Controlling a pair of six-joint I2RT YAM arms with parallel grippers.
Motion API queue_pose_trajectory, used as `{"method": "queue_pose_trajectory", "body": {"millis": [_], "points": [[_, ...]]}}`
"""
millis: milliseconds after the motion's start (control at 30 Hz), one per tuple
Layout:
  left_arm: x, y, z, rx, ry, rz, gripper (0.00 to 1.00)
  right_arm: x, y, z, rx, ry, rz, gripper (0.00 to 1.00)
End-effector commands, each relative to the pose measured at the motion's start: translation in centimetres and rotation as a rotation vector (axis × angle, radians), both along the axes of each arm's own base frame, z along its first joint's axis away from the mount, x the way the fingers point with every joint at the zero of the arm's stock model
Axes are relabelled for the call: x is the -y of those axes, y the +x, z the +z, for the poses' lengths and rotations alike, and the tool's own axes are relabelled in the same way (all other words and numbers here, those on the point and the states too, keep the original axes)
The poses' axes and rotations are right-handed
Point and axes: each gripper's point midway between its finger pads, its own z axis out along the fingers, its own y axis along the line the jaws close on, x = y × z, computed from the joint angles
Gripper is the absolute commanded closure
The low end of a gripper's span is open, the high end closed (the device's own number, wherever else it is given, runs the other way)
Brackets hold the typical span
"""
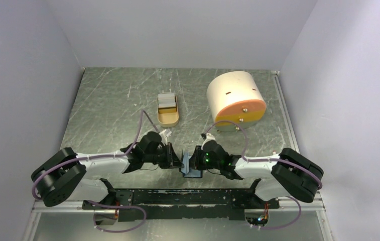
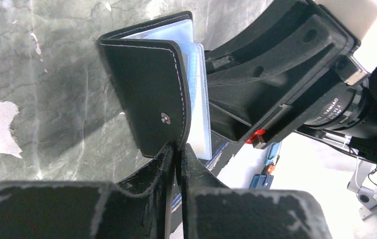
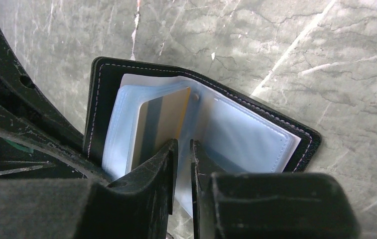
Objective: Put the credit cards into the card holder
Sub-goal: Insert the credit card into the card holder.
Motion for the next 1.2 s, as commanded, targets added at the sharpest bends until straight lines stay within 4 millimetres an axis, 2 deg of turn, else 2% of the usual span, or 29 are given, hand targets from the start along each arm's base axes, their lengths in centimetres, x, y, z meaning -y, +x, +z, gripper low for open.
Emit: {"method": "queue_pose_trajectory", "body": {"millis": [0,333,433,533,733,867,1000,1167], "points": [[-1.5,0.1,-2.5,-0.033,0.144,0.043,0.86,1.0,-0.2,-0.6,0.005,-0.044,-0.011,0.79],[-1.4,0.3,-1.9,-0.006,0.144,0.044,0.88,2.7,0.4,0.7,0.046,-0.103,-0.06,0.64],[-0.8,0.4,-1.6,-0.001,0.129,0.029,0.89,3.1,0.4,0.8,0.058,-0.103,-0.064,0.65],[-0.2,0.7,-1.2,0.003,0.117,0.014,0.89,3.0,0.3,0.4,0.052,-0.112,-0.056,0.72],[0.6,0.9,-0.3,0.018,0.087,-0.006,0.83,1.8,0.0,-0.2,0.03,-0.078,-0.027,0.79],[1.0,0.8,0.9,0.037,0.041,-0.016,0.86,0.3,-0.3,0.3,0.033,-0.023,0.007,0.81],[0.1,1.0,1.3,0.047,0.071,0.019,0.91,-1.8,-0.7,0.6,0.035,-0.019,0.055,0.81],[-2.6,0.5,0.8,0.013,0.189,0.096,0.91,-3.4,-1.1,1.0,0.04,-0.018,0.097,0.81]]}}
